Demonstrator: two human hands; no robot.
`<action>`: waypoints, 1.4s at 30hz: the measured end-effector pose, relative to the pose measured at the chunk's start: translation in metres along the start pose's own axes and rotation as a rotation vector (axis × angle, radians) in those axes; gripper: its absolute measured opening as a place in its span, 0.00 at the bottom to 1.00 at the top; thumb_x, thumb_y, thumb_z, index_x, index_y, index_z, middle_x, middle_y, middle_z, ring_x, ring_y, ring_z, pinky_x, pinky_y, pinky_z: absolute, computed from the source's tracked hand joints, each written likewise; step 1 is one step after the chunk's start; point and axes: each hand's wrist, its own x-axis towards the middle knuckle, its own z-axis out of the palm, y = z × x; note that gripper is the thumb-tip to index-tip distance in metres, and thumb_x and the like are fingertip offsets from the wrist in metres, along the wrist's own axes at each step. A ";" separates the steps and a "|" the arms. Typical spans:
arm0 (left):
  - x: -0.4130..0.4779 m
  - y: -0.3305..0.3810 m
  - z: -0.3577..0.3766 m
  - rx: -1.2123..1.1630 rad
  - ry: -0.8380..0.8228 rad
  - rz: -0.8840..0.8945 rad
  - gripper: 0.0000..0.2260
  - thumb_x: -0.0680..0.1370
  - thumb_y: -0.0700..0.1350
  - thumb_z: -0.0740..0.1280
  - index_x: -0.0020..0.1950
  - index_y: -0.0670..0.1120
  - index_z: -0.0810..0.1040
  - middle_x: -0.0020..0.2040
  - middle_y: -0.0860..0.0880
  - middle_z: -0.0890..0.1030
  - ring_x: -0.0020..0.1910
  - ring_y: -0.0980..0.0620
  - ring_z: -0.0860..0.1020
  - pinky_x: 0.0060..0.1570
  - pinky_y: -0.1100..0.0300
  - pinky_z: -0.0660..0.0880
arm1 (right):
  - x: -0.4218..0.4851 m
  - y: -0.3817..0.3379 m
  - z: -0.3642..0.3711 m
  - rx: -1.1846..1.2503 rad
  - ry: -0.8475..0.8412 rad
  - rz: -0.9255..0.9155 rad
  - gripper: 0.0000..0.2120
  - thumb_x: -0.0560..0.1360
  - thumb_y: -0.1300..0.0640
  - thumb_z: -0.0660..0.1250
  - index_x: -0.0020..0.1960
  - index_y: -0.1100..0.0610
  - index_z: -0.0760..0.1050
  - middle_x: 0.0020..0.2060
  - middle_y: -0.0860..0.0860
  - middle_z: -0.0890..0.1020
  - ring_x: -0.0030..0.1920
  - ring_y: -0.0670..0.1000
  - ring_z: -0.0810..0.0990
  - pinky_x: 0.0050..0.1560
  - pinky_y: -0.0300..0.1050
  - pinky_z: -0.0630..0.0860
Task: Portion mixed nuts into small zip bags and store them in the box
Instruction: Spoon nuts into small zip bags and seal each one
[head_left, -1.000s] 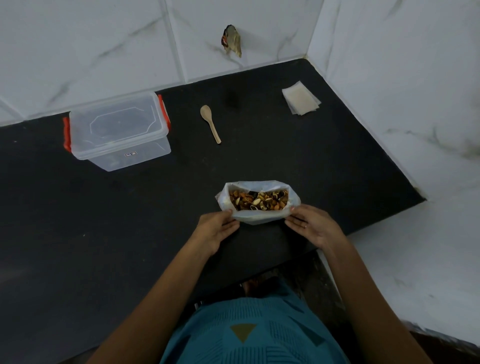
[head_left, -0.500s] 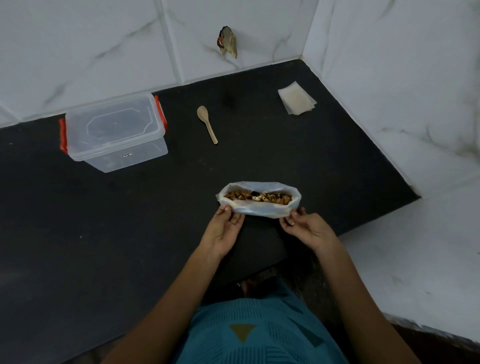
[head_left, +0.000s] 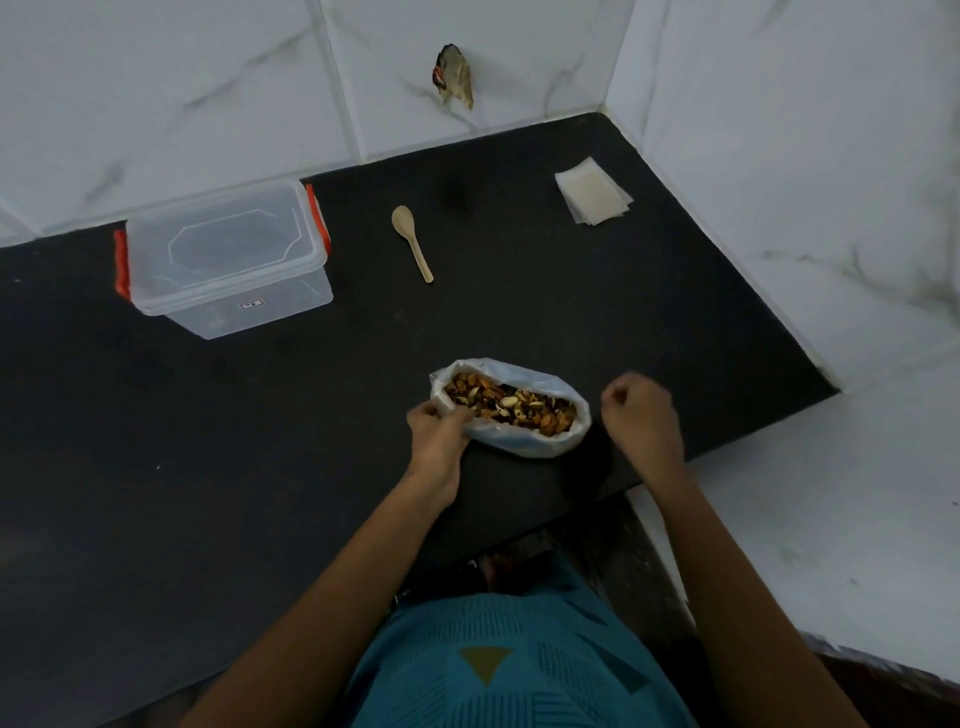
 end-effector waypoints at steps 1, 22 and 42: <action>0.002 -0.002 0.000 0.026 0.042 0.003 0.21 0.76 0.36 0.64 0.65 0.44 0.59 0.58 0.41 0.73 0.55 0.47 0.76 0.60 0.52 0.74 | 0.005 -0.007 -0.002 0.034 0.033 -0.117 0.06 0.76 0.64 0.60 0.50 0.59 0.75 0.47 0.52 0.74 0.46 0.49 0.75 0.46 0.42 0.71; 0.018 0.025 0.031 0.343 0.150 0.347 0.14 0.77 0.39 0.64 0.63 0.41 0.75 0.56 0.45 0.79 0.54 0.52 0.77 0.54 0.60 0.75 | 0.044 -0.022 0.015 0.350 -0.037 -0.250 0.08 0.75 0.60 0.66 0.52 0.60 0.78 0.45 0.49 0.79 0.45 0.45 0.76 0.43 0.35 0.71; 0.029 0.009 0.059 0.400 0.064 0.312 0.10 0.77 0.43 0.66 0.58 0.44 0.74 0.53 0.43 0.80 0.51 0.50 0.79 0.53 0.52 0.78 | 0.080 -0.003 0.011 0.279 -0.107 -0.264 0.12 0.74 0.59 0.68 0.56 0.61 0.78 0.49 0.55 0.82 0.44 0.44 0.78 0.43 0.33 0.72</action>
